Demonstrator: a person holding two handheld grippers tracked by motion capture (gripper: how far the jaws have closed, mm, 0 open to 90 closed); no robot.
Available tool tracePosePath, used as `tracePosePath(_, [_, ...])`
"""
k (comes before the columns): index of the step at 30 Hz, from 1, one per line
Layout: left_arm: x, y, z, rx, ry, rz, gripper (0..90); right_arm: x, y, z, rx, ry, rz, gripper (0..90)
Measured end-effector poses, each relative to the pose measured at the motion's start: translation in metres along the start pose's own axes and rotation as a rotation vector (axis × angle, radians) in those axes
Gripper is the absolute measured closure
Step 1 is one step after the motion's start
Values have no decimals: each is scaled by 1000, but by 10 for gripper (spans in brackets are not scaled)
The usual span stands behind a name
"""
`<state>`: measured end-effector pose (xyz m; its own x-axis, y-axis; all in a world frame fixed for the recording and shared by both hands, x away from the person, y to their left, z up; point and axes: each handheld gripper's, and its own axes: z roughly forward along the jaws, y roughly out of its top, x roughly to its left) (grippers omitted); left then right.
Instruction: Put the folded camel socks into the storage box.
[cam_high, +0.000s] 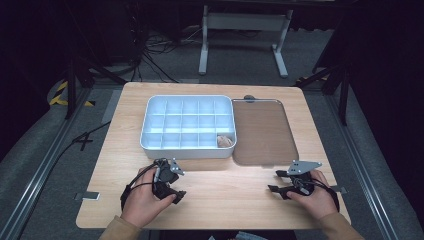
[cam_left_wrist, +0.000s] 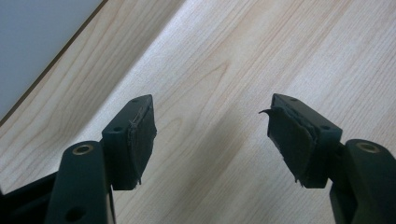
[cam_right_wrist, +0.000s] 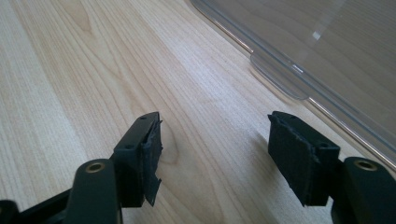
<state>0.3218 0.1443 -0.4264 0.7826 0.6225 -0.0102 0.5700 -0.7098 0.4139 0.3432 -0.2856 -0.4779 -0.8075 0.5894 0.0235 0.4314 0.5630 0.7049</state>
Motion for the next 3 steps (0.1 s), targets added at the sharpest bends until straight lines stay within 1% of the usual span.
tracePosePath(3, [0, 0, 0, 0, 2, 1, 324, 0, 1, -2, -13, -3, -2, 352])
